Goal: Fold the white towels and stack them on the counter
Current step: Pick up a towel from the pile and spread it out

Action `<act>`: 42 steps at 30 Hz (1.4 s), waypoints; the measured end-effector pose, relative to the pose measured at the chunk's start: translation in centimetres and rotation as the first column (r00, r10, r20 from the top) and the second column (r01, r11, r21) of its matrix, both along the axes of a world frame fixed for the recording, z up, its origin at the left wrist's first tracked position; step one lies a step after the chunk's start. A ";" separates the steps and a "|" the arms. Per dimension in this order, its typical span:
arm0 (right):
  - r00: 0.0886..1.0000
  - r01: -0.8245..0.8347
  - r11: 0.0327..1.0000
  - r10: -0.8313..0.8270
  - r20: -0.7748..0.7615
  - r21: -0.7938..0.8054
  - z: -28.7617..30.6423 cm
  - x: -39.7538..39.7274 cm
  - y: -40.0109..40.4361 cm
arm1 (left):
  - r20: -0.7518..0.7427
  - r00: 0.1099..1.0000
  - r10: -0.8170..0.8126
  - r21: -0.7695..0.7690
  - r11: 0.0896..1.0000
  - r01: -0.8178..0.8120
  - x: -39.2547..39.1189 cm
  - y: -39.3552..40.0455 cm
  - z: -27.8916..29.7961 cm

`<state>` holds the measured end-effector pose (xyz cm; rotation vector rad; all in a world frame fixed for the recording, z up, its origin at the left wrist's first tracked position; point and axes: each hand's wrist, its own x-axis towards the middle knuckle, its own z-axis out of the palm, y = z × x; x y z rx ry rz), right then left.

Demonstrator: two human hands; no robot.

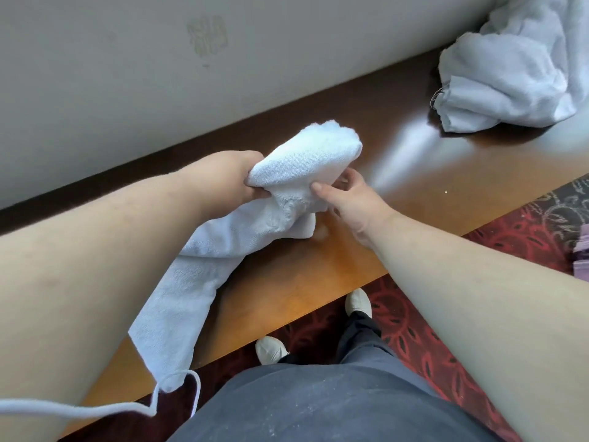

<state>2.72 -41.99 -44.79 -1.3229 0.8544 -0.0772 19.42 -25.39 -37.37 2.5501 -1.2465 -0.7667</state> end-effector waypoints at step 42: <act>0.921 -0.050 0.989 -0.007 -0.389 -0.136 -2.5 -3.3 -4.9 | 0.216 0.972 0.093 0.190 0.972 -0.135 -8.1 -4.2 -6.6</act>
